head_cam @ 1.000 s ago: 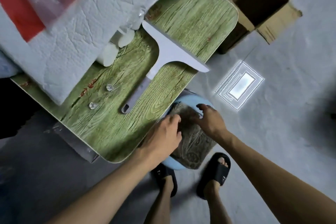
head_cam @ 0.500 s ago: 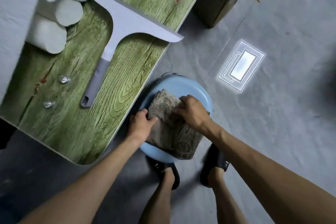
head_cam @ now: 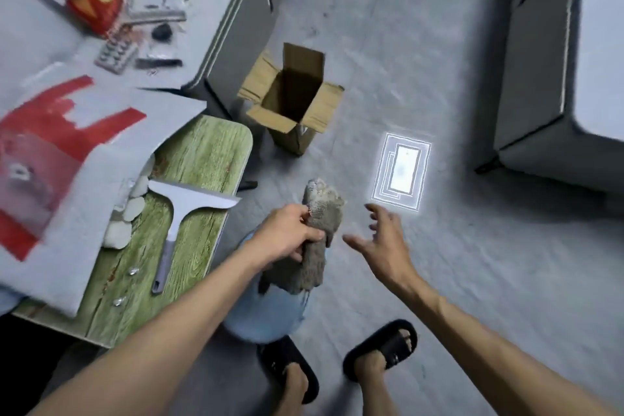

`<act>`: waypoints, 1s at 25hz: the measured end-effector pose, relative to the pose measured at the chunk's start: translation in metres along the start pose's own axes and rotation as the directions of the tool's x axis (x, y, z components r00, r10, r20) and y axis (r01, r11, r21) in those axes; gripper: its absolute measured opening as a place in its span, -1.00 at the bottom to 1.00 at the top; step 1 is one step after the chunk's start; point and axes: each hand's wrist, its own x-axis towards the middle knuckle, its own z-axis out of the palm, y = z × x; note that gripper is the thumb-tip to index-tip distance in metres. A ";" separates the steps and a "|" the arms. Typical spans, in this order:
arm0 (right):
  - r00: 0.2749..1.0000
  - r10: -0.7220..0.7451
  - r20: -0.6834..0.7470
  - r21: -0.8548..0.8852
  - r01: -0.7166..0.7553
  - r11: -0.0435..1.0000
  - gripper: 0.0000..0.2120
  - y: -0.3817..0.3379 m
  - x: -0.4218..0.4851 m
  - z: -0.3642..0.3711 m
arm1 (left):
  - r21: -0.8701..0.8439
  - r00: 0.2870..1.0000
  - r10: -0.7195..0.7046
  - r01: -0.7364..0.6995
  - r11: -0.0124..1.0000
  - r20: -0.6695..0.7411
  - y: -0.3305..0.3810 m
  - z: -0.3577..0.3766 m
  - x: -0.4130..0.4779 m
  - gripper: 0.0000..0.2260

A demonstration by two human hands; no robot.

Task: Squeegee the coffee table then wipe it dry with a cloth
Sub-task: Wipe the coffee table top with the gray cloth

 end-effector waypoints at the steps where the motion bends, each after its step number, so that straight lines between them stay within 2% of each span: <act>1: 0.997 0.039 0.062 0.136 -0.047 0.990 -0.37 -0.013 -0.013 -0.034 | -0.024 1.000 0.014 -0.014 1.000 -0.007 0.044 0.006 -0.012 -0.85; 2: 0.987 0.039 0.154 0.257 -0.078 0.963 -0.35 -0.026 -0.027 -0.073 | -0.043 0.999 0.036 -0.036 0.998 -0.013 0.089 0.016 -0.025 -0.85; 4: 0.947 -0.036 0.320 0.359 -0.086 0.929 -0.37 -0.047 -0.041 -0.120 | -0.078 0.998 0.060 -0.062 0.995 -0.025 0.148 0.025 -0.039 -0.84; 6: 0.928 -0.139 0.345 0.386 -0.005 0.922 -0.41 -0.070 -0.054 -0.183 | -0.142 0.997 0.073 -0.074 0.987 -0.010 0.214 0.043 -0.053 -0.79; 8: 0.942 -0.202 0.268 0.376 0.091 0.922 -0.35 -0.086 -0.067 -0.252 | -0.198 0.994 0.105 -0.101 0.975 0.008 0.281 0.073 -0.068 -0.75; 10: 0.968 -0.215 0.130 0.313 0.165 0.935 -0.33 -0.094 -0.071 -0.310 | -0.199 0.989 0.147 -0.139 0.970 0.025 0.340 0.103 -0.075 -0.73; 13: 0.988 -0.153 -0.022 0.132 0.154 0.979 -0.29 -0.090 -0.065 -0.385 | -0.138 0.979 0.191 -0.181 0.974 0.067 0.417 0.148 -0.072 -0.81; 15: 0.989 -0.119 -0.083 0.135 0.129 0.982 -0.33 -0.072 -0.051 -0.430 | -0.037 0.972 0.221 -0.219 0.975 0.081 0.463 0.182 -0.056 -0.92; 18: 0.982 -0.012 -0.190 0.153 0.042 0.987 -0.45 -0.039 -0.023 -0.481 | 0.083 0.964 0.221 -0.235 0.969 0.149 0.519 0.233 -0.017 -0.72; 20: 0.976 0.120 -0.182 0.273 -0.067 0.960 -0.59 -0.019 0.002 -0.511 | 0.151 0.956 0.214 -0.246 0.957 0.203 0.545 0.267 0.015 -0.73; 21: 0.965 0.219 -0.144 0.392 -0.147 0.908 -0.67 -0.005 0.020 -0.530 | 0.167 0.948 0.202 -0.247 0.954 0.246 0.561 0.287 0.037 -0.77; 23: 0.895 0.442 -0.057 0.566 -0.335 0.753 -0.76 0.033 0.066 -0.574 | 0.173 0.939 0.187 -0.243 0.954 0.288 0.594 0.330 0.089 -0.88; 25: 0.812 0.582 -0.036 0.681 -0.406 0.609 -0.67 0.073 0.093 -0.606 | 0.173 0.942 0.184 -0.238 0.956 0.280 0.614 0.359 0.123 -0.90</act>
